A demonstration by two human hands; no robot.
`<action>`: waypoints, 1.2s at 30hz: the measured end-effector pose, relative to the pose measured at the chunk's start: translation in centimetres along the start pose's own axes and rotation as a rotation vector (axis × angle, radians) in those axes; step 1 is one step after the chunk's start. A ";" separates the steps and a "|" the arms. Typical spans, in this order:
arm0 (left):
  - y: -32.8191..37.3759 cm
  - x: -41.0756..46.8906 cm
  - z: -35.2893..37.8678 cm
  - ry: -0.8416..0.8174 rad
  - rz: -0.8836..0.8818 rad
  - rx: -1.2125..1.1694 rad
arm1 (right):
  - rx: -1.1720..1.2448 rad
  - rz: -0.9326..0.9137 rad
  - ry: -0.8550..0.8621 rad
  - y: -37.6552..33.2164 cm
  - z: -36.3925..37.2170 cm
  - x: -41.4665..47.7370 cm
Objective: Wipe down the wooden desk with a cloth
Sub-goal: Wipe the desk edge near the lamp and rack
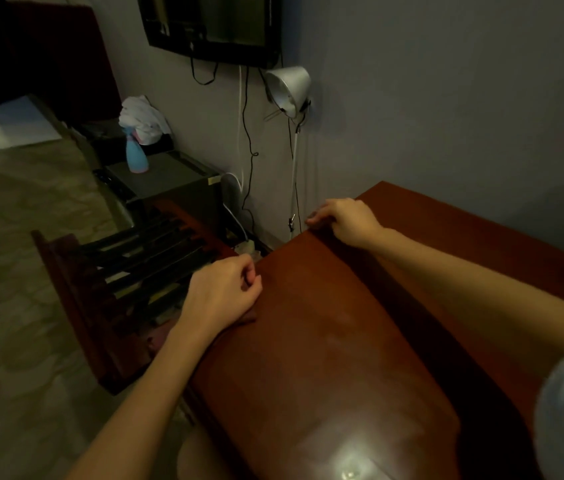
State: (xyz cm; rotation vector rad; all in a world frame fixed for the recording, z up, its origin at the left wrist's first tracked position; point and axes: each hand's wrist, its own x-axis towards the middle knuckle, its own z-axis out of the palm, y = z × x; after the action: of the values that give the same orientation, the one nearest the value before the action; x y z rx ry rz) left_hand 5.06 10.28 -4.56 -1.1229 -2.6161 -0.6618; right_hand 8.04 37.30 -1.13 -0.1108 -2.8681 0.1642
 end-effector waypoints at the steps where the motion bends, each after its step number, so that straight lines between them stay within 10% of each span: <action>1: -0.1 -0.1 0.0 0.001 0.004 0.000 | 0.026 -0.086 -0.018 -1.5 0.3 -0.7; 4: -0.2 0.0 0.1 0.012 -0.011 0.004 | 0.111 -0.319 -0.126 -1.7 -0.9 -4.1; 10: 0.1 0.1 0.1 0.016 -0.018 0.004 | -0.002 -0.046 0.023 0.8 -0.1 -0.8; 16: 0.0 -0.1 0.0 0.025 -0.020 -0.009 | 0.128 -0.411 -0.146 -3.6 -0.8 -4.9; 22: 0.2 0.0 0.0 0.034 -0.013 -0.013 | 0.043 -0.128 -0.004 -1.1 0.0 -1.8; 27: 0.0 -0.1 0.1 0.047 -0.010 0.005 | 0.185 -0.405 -0.092 -5.7 0.1 -6.1; 32: 0.4 -0.2 -0.1 0.109 0.025 -0.013 | 0.067 -0.151 -0.007 -2.8 -0.1 -2.4; 36: 0.5 -0.3 -0.7 0.174 0.027 -0.028 | 0.137 -0.351 -0.009 -8.9 1.7 -3.9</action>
State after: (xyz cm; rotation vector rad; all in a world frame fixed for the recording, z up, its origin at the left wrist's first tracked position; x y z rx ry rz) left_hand 5.60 10.04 -3.92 -1.0560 -2.4483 -0.7569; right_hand 10.78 27.99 -2.67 0.4176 -2.8178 0.2888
